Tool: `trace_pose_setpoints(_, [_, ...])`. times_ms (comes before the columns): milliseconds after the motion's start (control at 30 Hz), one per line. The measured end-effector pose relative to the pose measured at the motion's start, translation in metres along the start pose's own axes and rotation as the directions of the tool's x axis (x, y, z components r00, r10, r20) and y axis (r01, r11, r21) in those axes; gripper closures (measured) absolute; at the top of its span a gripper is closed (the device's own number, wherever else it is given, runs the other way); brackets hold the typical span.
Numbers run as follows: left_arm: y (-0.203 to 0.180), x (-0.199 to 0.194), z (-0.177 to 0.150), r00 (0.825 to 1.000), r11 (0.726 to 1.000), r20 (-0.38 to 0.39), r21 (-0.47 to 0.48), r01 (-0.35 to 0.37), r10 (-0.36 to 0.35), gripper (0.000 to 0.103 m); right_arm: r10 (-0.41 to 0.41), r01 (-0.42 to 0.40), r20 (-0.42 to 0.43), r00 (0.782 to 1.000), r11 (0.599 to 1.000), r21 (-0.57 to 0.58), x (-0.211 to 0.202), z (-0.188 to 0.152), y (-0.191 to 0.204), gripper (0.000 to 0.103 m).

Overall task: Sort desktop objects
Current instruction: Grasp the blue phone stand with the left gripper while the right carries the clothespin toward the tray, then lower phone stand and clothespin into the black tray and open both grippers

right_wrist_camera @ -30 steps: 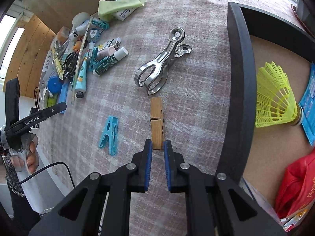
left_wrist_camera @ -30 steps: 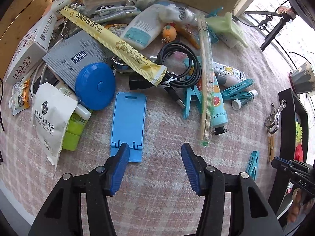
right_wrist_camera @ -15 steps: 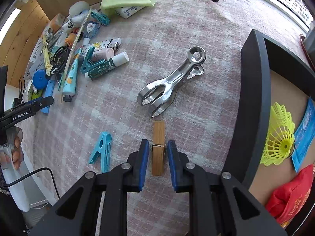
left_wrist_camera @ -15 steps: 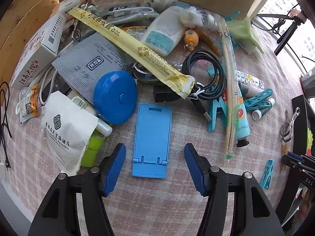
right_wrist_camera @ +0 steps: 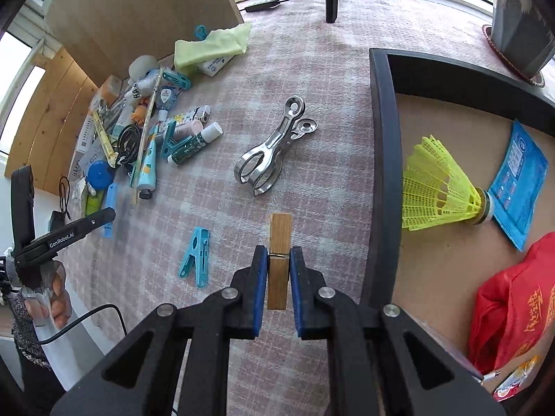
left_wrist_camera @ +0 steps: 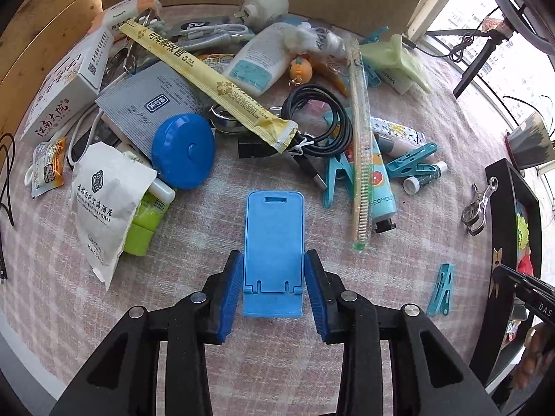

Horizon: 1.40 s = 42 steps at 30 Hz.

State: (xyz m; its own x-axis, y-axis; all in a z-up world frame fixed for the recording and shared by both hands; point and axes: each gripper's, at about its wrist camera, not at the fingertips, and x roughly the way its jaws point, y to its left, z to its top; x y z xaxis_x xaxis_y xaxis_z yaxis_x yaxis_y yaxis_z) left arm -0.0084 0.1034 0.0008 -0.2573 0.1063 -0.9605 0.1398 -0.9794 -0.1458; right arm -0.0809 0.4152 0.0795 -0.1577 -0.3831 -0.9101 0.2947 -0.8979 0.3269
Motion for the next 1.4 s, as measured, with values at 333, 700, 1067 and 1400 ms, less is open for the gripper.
trace_pose_setpoints(333, [-0.132,-0.029,0.069,0.991,0.966,0.013,0.224,0.129,-0.135,0.069,-0.058,0.025,0.135,0.989,0.972,0.233,-0.063,-0.008,-0.084,0.090])
trace_pose_setpoints(700, [-0.296,-0.066,0.012,0.954,0.787,-0.119,0.543,0.294,-0.274,0.069,-0.207,0.111,0.203,0.957,0.908,0.404,-0.130,-0.049,-0.166,0.090])
trace_pose_setpoints(1067, [-0.374,-0.077,-0.002,0.948,0.678,-0.148,0.669,0.305,-0.281,0.043,-0.240,0.146,0.167,0.956,0.887,0.437,-0.133,-0.061,-0.185,0.073])
trace_pose_setpoints(1400, [-0.315,-0.071,0.027,0.968,0.780,-0.070,0.579,0.237,-0.242,0.046,-0.210,0.139,0.161,0.964,0.919,0.369,-0.116,-0.035,-0.150,0.072])
